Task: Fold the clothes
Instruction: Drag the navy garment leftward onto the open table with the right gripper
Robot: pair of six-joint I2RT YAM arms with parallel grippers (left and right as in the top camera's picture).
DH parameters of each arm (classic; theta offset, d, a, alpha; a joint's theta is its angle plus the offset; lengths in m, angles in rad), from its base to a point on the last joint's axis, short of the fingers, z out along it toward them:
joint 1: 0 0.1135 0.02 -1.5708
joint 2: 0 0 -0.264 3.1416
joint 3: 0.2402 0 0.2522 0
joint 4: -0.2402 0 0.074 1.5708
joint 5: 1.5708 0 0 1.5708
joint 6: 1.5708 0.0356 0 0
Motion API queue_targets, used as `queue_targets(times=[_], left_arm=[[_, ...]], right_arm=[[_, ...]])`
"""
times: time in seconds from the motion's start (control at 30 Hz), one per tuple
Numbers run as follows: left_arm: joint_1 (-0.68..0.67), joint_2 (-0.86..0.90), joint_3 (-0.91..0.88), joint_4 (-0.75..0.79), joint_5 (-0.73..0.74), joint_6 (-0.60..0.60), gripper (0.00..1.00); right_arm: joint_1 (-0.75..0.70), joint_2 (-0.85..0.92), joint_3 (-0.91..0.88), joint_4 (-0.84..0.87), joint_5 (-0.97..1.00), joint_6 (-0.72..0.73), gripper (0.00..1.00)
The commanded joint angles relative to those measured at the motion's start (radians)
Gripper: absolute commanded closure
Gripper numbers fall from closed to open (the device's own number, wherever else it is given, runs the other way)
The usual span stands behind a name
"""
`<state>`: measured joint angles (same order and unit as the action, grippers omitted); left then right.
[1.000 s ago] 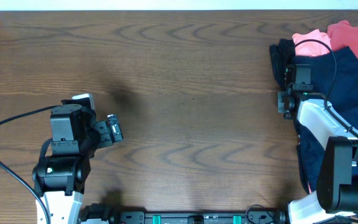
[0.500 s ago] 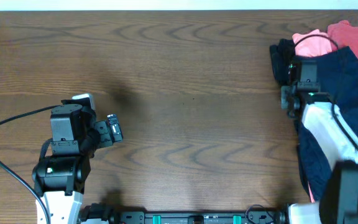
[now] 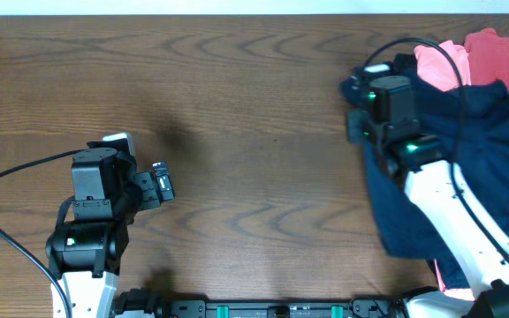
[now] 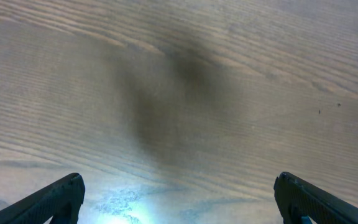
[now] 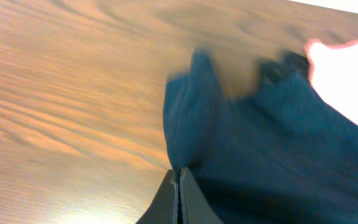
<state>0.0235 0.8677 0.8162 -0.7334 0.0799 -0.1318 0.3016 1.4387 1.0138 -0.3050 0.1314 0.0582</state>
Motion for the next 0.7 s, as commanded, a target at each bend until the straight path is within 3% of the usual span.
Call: queue_targets(times=[0.0,0.23,0.37,0.4,0.47,0.53,0.67], left_arm=[[-0.003,0.000,0.020,-0.002,0.011,-0.005,0.02],[-0.003,0.000,0.019,0.011,0.011,-0.005,0.02],[-0.003,0.002,0.019,0.012,0.012,-0.005,0.02],[-0.003,0.004,0.019,0.012,0.019,-0.005,0.02],[-0.003,0.012,0.018,0.012,0.060,-0.005,0.02],[-0.003,0.025,0.014,0.012,0.126,-0.013,0.02],[-0.003,0.067,0.000,0.008,0.238,-0.105,0.02]], right_arm=[[0.106,0.040,0.013,0.111,-0.133,0.122,0.99],[0.306,0.192,0.013,0.452,-0.134,0.260,0.99],[0.354,0.239,0.013,0.459,-0.016,0.259,0.96],[0.359,0.243,0.013,0.443,0.020,0.257,0.81],[0.357,0.241,0.013,0.396,0.091,0.202,0.34],[0.344,0.221,0.013,0.341,0.160,0.145,0.01],[0.299,0.143,0.013,0.197,0.262,0.101,0.01]])
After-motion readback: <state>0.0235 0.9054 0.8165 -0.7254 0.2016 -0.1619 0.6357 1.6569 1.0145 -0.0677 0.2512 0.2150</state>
